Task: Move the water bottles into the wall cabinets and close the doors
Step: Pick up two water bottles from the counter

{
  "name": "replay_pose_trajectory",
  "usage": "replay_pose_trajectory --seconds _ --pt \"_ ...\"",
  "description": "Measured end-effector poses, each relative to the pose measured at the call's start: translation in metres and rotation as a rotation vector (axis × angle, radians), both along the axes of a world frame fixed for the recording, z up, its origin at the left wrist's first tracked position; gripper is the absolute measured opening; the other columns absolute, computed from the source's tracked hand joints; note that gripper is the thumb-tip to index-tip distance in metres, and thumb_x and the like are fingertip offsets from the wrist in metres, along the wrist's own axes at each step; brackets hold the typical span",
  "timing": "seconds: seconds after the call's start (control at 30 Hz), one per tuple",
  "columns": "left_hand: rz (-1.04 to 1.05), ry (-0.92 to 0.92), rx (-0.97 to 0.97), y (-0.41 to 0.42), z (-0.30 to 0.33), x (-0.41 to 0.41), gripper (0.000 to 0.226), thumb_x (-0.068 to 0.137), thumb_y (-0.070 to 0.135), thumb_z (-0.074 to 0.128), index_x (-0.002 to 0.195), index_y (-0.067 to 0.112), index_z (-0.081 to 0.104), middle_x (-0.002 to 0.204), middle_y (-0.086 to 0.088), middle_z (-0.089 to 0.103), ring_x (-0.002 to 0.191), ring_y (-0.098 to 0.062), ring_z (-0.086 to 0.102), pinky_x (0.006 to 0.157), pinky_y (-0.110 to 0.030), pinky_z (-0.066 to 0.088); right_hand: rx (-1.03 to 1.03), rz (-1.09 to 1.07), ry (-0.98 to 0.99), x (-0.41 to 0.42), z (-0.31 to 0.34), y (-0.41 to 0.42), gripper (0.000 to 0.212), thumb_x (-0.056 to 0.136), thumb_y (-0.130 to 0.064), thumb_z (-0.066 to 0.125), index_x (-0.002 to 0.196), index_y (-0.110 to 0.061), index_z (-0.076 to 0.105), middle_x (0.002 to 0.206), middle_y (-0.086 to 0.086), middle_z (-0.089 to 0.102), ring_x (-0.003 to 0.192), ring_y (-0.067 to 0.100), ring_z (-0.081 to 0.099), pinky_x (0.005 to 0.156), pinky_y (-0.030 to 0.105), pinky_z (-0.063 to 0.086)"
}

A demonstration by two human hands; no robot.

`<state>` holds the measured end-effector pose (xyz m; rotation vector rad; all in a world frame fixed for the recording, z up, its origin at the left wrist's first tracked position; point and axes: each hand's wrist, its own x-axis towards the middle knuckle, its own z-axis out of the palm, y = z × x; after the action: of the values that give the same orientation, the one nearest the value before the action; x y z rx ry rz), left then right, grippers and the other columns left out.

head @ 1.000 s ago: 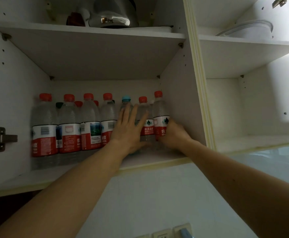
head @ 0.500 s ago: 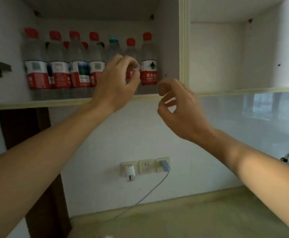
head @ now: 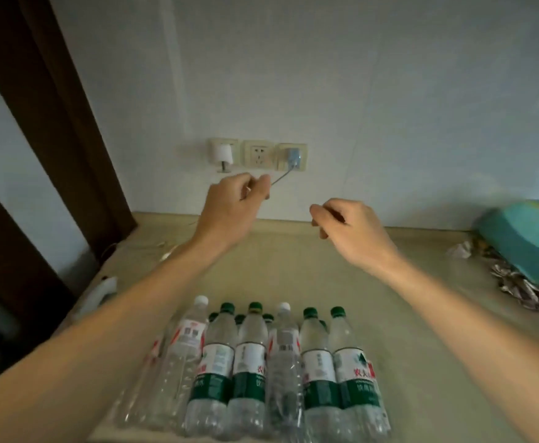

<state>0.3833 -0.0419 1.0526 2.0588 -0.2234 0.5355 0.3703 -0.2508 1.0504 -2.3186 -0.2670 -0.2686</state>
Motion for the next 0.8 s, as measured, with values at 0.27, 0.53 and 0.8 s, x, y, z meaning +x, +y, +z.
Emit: replay_pose_trajectory --seconds 0.27,0.53,0.8 --pt "0.040 0.523 0.174 0.012 -0.145 -0.009 0.032 0.099 0.041 0.058 0.103 0.013 0.071 0.095 0.001 0.070 0.086 -0.014 0.063 0.072 -0.026 0.044 -0.060 -0.035 0.437 0.007 -0.134 -0.001 0.019 0.098 -0.024 0.058 0.098 -0.011 0.072 0.092 0.004 0.074 0.078 0.017 0.065 0.073 0.034 0.053" --pt "-0.214 0.549 0.440 -0.008 -0.193 0.006 0.048 0.092 0.052 0.064 0.128 0.021 0.063 0.123 0.007 0.067 0.112 -0.013 0.060 0.104 -0.040 0.043 -0.190 -0.413 0.611 0.012 -0.191 -0.028 0.054 0.091 -0.024 0.064 0.141 -0.010 0.050 0.143 0.018 0.045 0.129 0.037 0.047 0.109 0.045 0.040" --pt "-0.473 0.635 0.670 -0.077 -0.215 0.037 0.059 0.096 0.063 0.051 0.140 0.025 0.053 0.123 0.007 0.069 0.118 -0.019 0.058 0.103 -0.042 0.028 0.186 -0.467 0.778 0.003 -0.211 -0.046 0.023 0.092 -0.025 0.068 0.097 -0.002 0.068 0.091 0.014 0.076 0.080 0.024 0.072 0.073 0.039 0.056"
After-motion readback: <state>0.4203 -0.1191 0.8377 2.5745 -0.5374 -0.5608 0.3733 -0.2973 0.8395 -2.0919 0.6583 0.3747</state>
